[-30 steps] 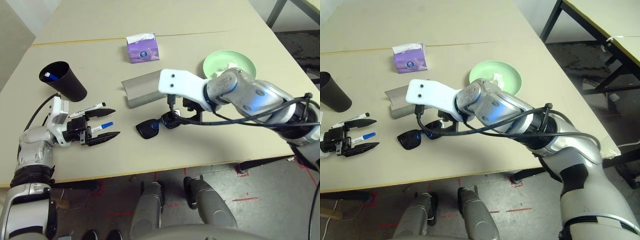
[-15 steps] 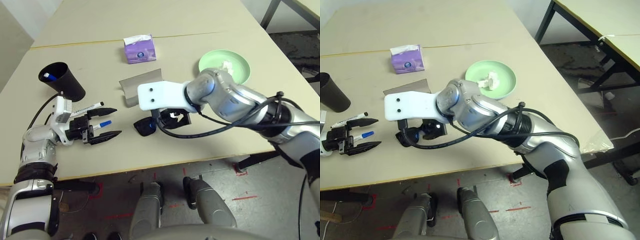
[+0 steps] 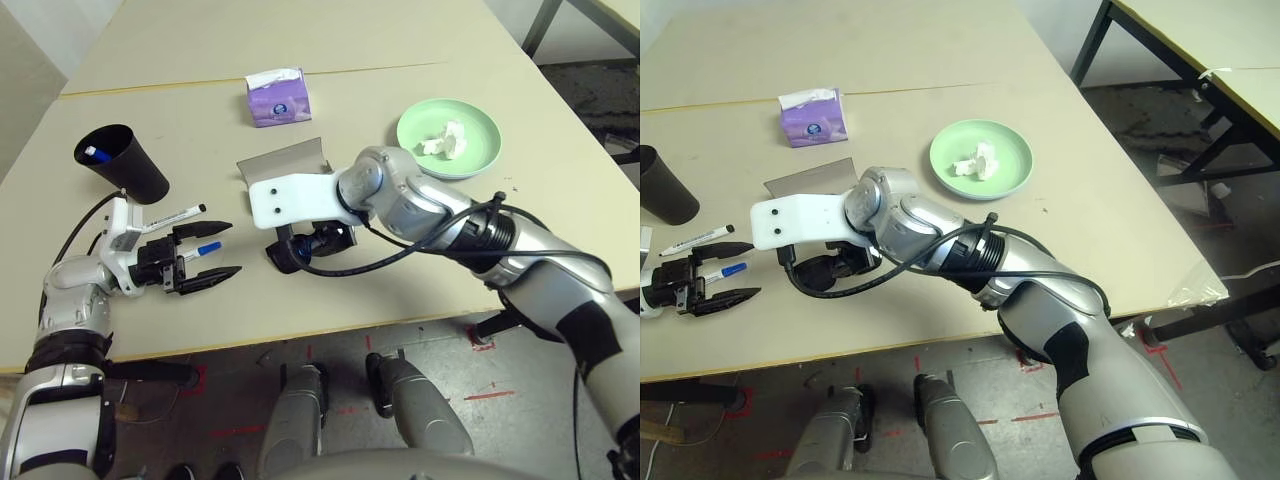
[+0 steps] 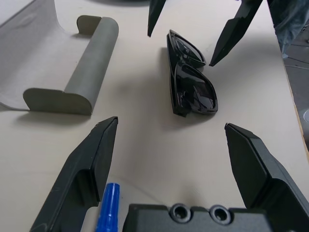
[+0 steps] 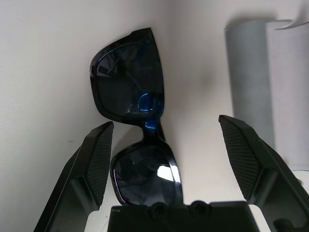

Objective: Organize and tidy the items on the table.

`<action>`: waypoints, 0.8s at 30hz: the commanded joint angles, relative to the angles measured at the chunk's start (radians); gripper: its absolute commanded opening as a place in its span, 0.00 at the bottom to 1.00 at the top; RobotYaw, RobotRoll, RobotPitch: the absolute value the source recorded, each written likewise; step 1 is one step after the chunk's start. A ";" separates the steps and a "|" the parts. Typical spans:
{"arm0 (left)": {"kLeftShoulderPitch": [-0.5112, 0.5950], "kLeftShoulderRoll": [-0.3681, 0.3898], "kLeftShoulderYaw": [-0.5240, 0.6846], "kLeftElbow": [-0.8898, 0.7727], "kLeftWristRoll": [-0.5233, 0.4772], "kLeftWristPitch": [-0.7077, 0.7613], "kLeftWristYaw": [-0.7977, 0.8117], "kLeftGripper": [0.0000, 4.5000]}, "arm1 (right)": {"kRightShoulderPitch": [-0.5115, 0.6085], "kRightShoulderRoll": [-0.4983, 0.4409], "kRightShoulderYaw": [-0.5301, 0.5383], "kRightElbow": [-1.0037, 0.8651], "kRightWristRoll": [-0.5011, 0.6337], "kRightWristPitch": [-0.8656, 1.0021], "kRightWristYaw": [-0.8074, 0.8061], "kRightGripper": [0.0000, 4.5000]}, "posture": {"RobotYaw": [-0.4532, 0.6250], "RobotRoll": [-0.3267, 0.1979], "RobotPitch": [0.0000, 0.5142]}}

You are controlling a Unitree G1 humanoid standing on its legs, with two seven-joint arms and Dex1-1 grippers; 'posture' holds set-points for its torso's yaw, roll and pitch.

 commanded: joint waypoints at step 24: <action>0.043 -0.010 0.036 -0.057 0.003 0.025 -0.007 1.00 | 0.092 0.005 -0.042 0.034 -0.127 -0.087 0.072 0.98 | 0.36 0.62 0.48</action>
